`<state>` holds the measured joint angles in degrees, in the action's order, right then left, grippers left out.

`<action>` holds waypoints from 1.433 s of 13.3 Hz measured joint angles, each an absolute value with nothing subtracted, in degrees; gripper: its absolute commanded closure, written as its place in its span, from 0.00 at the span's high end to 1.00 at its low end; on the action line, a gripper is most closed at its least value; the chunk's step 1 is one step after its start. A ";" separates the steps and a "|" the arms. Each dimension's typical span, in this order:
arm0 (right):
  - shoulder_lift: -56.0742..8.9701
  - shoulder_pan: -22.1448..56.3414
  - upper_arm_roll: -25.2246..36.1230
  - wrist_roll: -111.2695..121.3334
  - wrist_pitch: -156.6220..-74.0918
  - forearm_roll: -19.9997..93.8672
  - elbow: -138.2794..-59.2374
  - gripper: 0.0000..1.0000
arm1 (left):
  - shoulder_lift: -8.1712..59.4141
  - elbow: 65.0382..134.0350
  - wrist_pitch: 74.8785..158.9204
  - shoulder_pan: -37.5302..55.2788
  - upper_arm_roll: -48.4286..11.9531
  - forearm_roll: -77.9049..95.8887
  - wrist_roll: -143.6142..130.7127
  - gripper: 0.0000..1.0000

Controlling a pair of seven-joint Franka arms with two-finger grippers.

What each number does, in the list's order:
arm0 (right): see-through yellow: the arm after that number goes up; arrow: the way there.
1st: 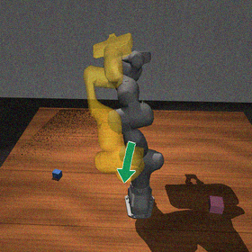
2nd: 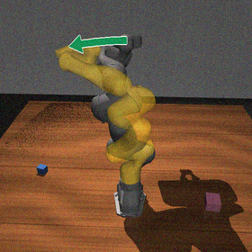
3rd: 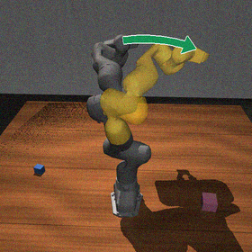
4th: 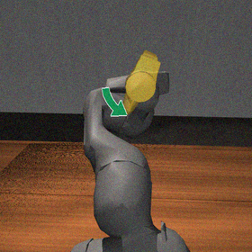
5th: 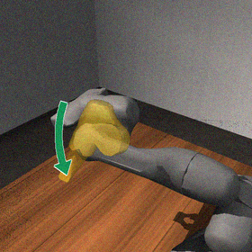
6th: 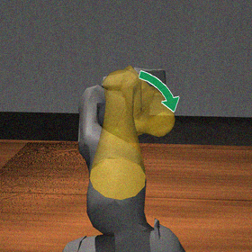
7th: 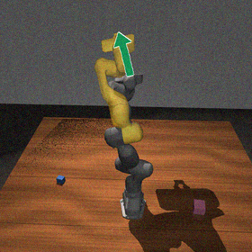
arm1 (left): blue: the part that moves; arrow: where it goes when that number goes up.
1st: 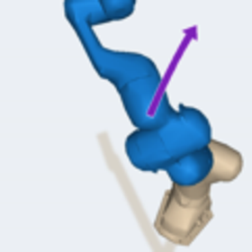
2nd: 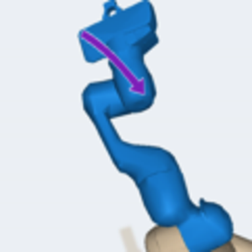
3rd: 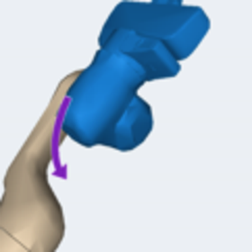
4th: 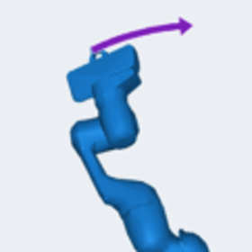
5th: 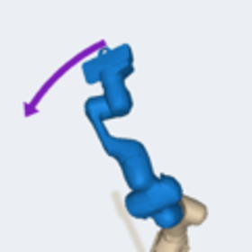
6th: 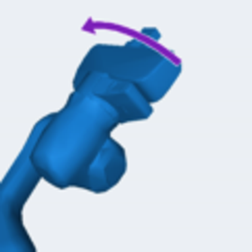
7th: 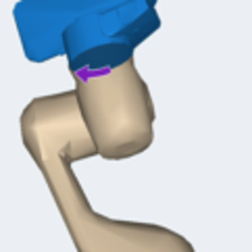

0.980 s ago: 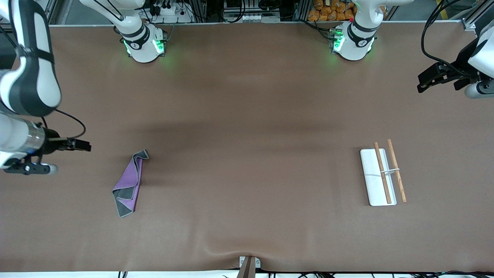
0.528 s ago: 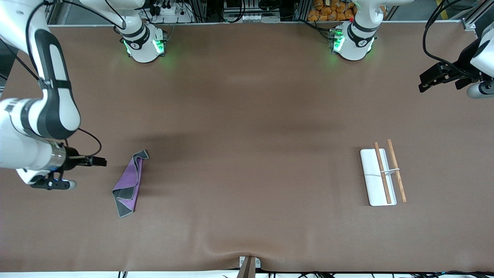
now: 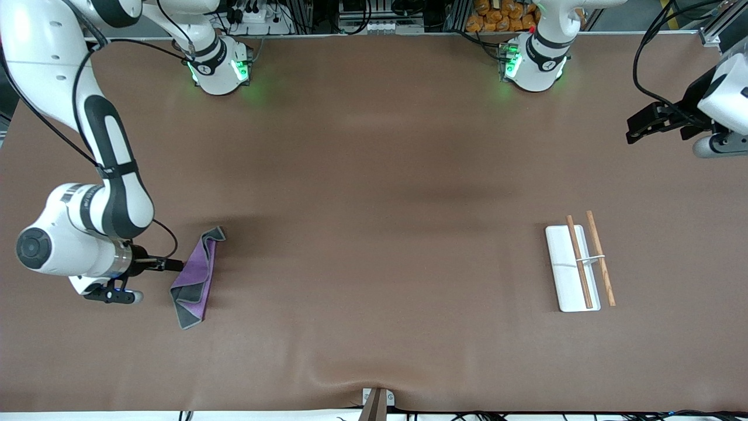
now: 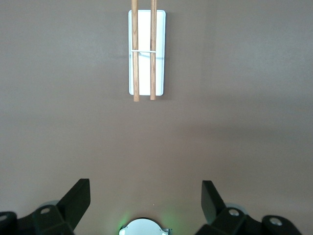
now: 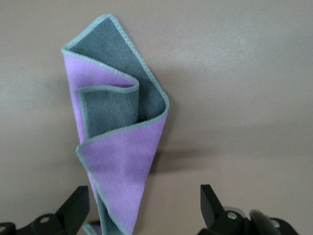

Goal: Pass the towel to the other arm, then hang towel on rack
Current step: 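Reach the right gripper down to the purple-grey towel, then close the right gripper on the towel corner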

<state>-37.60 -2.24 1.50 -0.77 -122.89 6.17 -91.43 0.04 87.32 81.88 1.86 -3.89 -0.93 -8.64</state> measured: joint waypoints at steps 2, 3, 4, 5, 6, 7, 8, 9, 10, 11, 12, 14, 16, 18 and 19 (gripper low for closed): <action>-38.88 -1.08 1.37 -3.24 -124.09 6.40 -91.42 1.00 | 0.45 87.32 81.88 1.93 -3.94 -0.93 -8.67 1.00; -39.18 -0.13 1.36 -4.77 -124.21 6.40 -91.42 1.00 | 0.54 87.32 81.89 1.93 -3.95 -0.93 -8.67 1.00; -39.30 0.57 1.35 -5.76 -124.34 6.40 -91.42 1.00 | 0.54 87.32 81.89 1.95 -3.96 -0.93 -8.67 1.00; -39.39 0.87 1.36 -6.34 -124.54 6.40 -91.43 1.00 | 0.54 87.29 81.89 2.03 -4.01 -0.93 -8.67 1.00; -39.61 0.85 1.43 -6.46 -125.06 6.41 -91.47 1.00 | 0.54 87.23 81.89 2.19 -4.09 -0.93 -8.67 1.00; -39.96 0.77 1.59 -6.46 -125.79 6.50 -91.64 1.00 | 0.54 87.15 81.89 2.32 -4.32 -0.92 -8.67 1.00; -40.38 0.72 1.67 -6.46 -126.58 6.64 -91.98 1.00 | 0.54 87.11 81.89 2.42 -4.69 -0.92 -8.67 1.00; -40.84 0.72 1.69 -6.47 -127.29 6.81 -92.29 1.00 | 0.54 87.11 81.89 2.55 -5.01 -0.92 -8.72 1.00; -41.26 0.71 1.72 -6.48 -127.70 7.03 -92.49 1.00 | 0.54 87.11 81.89 2.70 -5.15 -0.92 -8.76 1.00; -41.56 0.69 1.77 -6.49 -127.87 7.32 -92.59 1.00 | 0.54 87.11 81.95 2.80 -5.18 -0.92 -8.78 1.00; -41.81 0.67 1.81 -6.49 -128.06 7.71 -92.61 1.00 | 0.55 87.11 82.14 2.81 -5.18 -0.92 -8.79 1.00; -42.36 0.65 1.83 -6.52 -128.23 9.35 -92.63 1.00 | 0.55 87.11 82.45 2.81 -5.18 -0.92 -8.81 1.00; -42.63 0.61 1.86 -6.53 -128.40 10.24 -92.64 0.54 | 0.58 87.11 82.47 2.79 -5.16 -0.92 -8.84 1.00; -42.68 0.52 1.87 -6.29 -128.74 10.25 -92.68 0.23 | 0.96 87.11 82.52 2.79 -5.16 -0.92 -9.45 1.00; -42.69 0.46 1.89 -6.09 -128.77 10.25 -92.69 0.09 | 1.21 87.11 82.62 2.80 -5.16 -0.92 -9.99 1.00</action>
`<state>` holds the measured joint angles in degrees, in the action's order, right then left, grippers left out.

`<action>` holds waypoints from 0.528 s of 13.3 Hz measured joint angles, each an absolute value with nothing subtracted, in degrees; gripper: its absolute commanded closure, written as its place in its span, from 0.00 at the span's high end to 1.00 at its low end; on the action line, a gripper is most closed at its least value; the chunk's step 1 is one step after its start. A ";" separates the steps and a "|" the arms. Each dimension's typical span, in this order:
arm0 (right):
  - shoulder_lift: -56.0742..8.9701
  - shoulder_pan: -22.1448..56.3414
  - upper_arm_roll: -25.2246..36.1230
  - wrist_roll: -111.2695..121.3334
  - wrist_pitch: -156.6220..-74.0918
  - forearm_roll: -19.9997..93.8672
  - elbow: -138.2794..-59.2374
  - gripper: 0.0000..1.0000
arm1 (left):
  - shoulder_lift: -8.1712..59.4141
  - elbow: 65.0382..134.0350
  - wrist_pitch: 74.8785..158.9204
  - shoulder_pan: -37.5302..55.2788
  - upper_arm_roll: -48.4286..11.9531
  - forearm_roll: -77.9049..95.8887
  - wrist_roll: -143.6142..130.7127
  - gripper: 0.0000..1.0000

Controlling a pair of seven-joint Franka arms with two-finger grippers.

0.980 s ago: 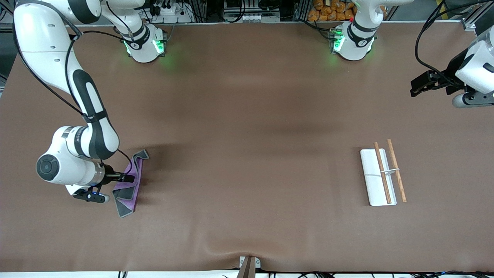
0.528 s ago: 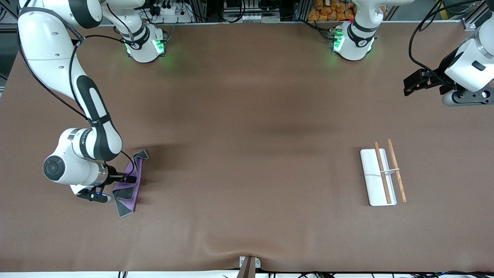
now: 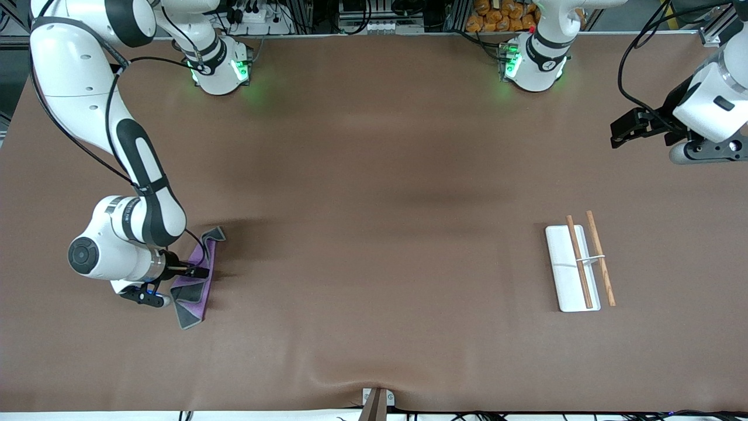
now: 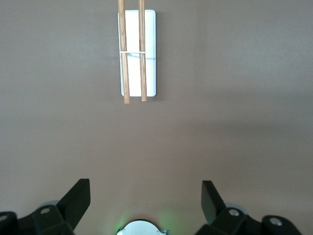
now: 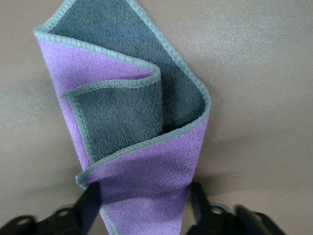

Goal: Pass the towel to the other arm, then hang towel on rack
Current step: 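Close the right gripper on the towel corner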

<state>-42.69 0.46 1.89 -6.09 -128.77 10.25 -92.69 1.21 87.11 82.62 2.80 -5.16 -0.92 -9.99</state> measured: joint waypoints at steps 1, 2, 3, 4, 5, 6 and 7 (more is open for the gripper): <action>-42.69 0.36 1.91 -6.01 -128.77 10.25 -92.71 0.01 | 1.39 87.11 83.00 2.84 -5.18 -0.90 -10.18 1.00; -42.70 0.23 1.93 -5.97 -128.77 10.25 -92.72 0.00 | 1.52 87.11 83.94 2.96 -5.21 -0.69 -10.22 1.00; -42.69 0.09 1.95 -5.95 -128.78 10.26 -92.71 0.00 | 1.64 87.11 85.03 3.12 -5.26 -0.13 -10.29 1.00; -42.68 -0.01 1.95 -5.92 -128.78 10.29 -92.65 0.00 | 1.89 87.11 85.88 3.25 -5.36 0.43 -10.42 1.00; -42.67 -0.03 1.94 -5.89 -128.78 10.35 -92.59 0.00 | 2.28 87.11 86.72 3.34 -5.44 0.69 -10.66 1.00; -42.63 -0.04 1.94 -5.89 -128.78 10.35 -92.54 0.00 | 2.75 87.11 87.54 3.43 -5.45 0.75 -10.95 1.00; -42.57 -0.06 1.94 -5.86 -128.78 10.35 -92.48 0.00 | 3.16 87.11 88.03 3.46 -5.46 0.75 -11.10 1.00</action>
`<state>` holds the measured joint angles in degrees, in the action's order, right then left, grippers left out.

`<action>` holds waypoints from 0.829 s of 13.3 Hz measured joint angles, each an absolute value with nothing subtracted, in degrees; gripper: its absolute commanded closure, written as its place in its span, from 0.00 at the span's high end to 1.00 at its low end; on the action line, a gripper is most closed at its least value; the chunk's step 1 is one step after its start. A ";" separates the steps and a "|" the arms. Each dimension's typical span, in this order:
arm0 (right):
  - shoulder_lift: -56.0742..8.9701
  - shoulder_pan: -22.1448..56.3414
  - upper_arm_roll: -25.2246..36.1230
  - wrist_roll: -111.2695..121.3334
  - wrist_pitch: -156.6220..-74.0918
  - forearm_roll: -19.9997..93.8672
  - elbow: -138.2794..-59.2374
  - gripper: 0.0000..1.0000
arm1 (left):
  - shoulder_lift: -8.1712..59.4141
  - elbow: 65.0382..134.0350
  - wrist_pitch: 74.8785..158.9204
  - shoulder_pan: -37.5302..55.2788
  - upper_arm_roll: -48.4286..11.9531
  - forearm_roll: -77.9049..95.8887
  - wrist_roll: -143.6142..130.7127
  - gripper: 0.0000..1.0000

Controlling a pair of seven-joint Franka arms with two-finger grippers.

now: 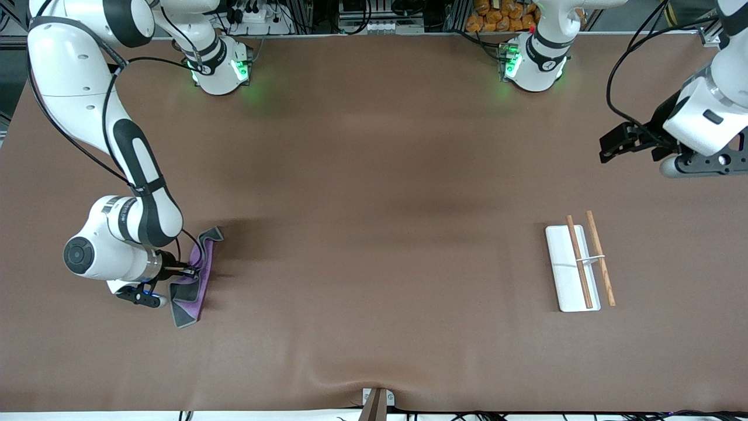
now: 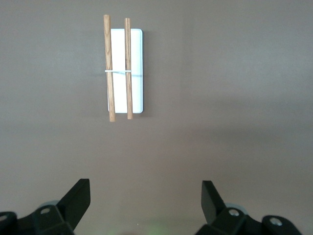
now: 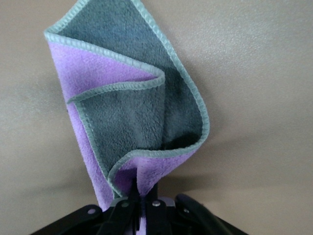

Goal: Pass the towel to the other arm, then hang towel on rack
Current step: 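Close the right gripper on the towel corner, then lift the towel with the right gripper while the left gripper approaches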

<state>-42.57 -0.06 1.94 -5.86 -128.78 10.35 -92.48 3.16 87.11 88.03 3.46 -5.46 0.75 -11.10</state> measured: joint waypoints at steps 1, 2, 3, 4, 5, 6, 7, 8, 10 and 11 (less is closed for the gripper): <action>-42.47 -0.07 1.94 -5.77 -128.78 10.35 -92.34 0.00 | 3.45 87.11 88.26 3.46 -5.46 0.76 -11.13 1.00; -42.22 -0.06 1.93 -5.63 -128.60 10.35 -92.04 0.00 | 3.56 87.11 88.35 3.46 -5.46 0.76 -11.15 1.00; -41.75 -0.04 1.89 -5.44 -127.89 10.35 -91.61 0.00 | 3.55 87.10 88.41 3.46 -5.45 0.76 -11.15 1.00; -40.79 -0.01 1.85 -5.29 -126.54 10.35 -91.04 0.00 | 3.56 87.07 88.41 3.45 -5.44 0.76 -11.15 1.00; -39.37 0.03 1.79 -5.13 -125.07 10.35 -90.56 0.00 | 3.56 87.06 88.42 3.42 -5.41 0.76 -11.15 1.00; -37.53 0.16 1.61 -4.86 -123.45 10.35 -90.21 0.00 | 3.56 87.05 88.42 3.39 -5.38 0.76 -11.15 1.00; -35.22 0.57 1.28 -4.30 -121.45 10.35 -89.87 0.00 | 3.56 87.03 88.42 3.37 -5.38 0.76 -11.15 1.00; -32.73 1.40 1.00 -3.70 -119.61 10.35 -89.60 0.00 | 3.58 87.03 88.48 3.39 -5.40 0.86 -11.21 1.00; -28.14 4.13 0.55 -3.29 -117.71 10.35 -88.88 0.00 | 4.05 87.07 89.53 3.48 -5.57 3.04 -12.56 1.00; -26.06 5.94 0.44 -3.20 -117.06 10.35 -88.48 0.00 | 4.69 87.11 90.35 3.56 -5.88 5.42 -14.38 1.00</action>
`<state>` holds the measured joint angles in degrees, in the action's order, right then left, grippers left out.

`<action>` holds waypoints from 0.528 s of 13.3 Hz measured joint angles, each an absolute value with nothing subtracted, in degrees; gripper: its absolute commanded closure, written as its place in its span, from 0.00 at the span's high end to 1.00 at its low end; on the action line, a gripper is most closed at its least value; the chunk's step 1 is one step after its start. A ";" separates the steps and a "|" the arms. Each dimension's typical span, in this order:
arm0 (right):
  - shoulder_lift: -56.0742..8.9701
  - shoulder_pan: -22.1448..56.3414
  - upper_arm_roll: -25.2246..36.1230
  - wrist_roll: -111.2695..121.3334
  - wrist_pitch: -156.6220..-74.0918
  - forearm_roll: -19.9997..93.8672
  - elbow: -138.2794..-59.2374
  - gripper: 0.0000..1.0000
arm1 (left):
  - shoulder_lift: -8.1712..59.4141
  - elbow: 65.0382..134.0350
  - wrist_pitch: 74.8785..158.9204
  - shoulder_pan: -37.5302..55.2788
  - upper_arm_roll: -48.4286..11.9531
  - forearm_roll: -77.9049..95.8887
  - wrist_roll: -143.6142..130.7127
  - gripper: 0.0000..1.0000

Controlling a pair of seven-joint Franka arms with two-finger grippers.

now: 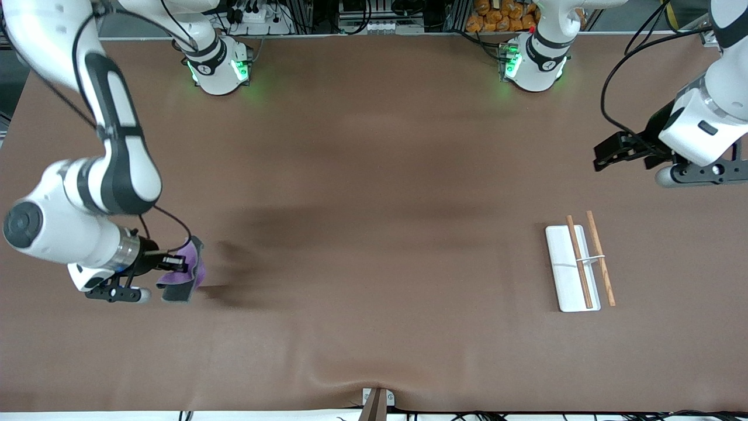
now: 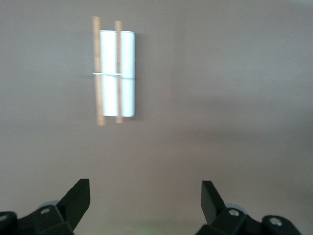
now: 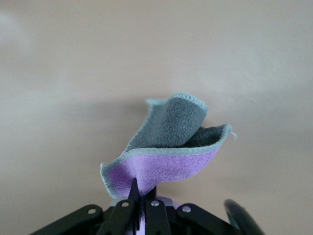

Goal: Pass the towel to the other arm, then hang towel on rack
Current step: 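Lift the towel with the right gripper while the left gripper approaches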

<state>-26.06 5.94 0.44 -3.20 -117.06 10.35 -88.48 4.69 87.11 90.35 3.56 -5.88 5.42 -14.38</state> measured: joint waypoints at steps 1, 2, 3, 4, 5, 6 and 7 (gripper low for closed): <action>-24.24 7.93 0.38 -3.14 -116.41 10.35 -87.99 0.00 | 5.54 87.12 91.33 3.84 -6.31 7.72 -16.83 1.00; -22.65 10.05 0.33 -3.14 -115.96 10.35 -87.53 0.00 | 6.40 87.12 92.37 4.51 -6.74 9.37 -19.80 1.00; -21.25 12.12 0.28 -3.06 -115.75 10.35 -87.25 0.00 | 7.21 87.12 93.33 5.64 -7.18 10.53 -23.33 1.00; -20.22 14.08 0.24 -2.61 -115.62 10.35 -87.03 0.00 | 7.91 87.11 94.23 7.23 -7.46 11.63 -27.19 1.00; -19.58 16.06 0.20 -1.71 -115.56 10.35 -86.76 0.00 | 8.59 87.11 95.29 9.11 -7.60 12.85 -31.11 1.00; -19.29 18.12 0.18 -0.80 -115.57 10.35 -86.48 0.00 | 9.23 87.11 96.61 10.92 -7.73 13.75 -34.52 1.00; -19.19 20.25 0.14 0.16 -115.67 10.35 -86.26 0.00 | 9.95 87.12 98.00 12.51 -7.79 14.66 -37.48 1.00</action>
<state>-19.19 20.25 0.14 0.16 -115.67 10.35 -86.26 9.95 87.12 98.00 12.51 -7.79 14.66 -37.48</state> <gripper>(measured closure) 0.943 0.000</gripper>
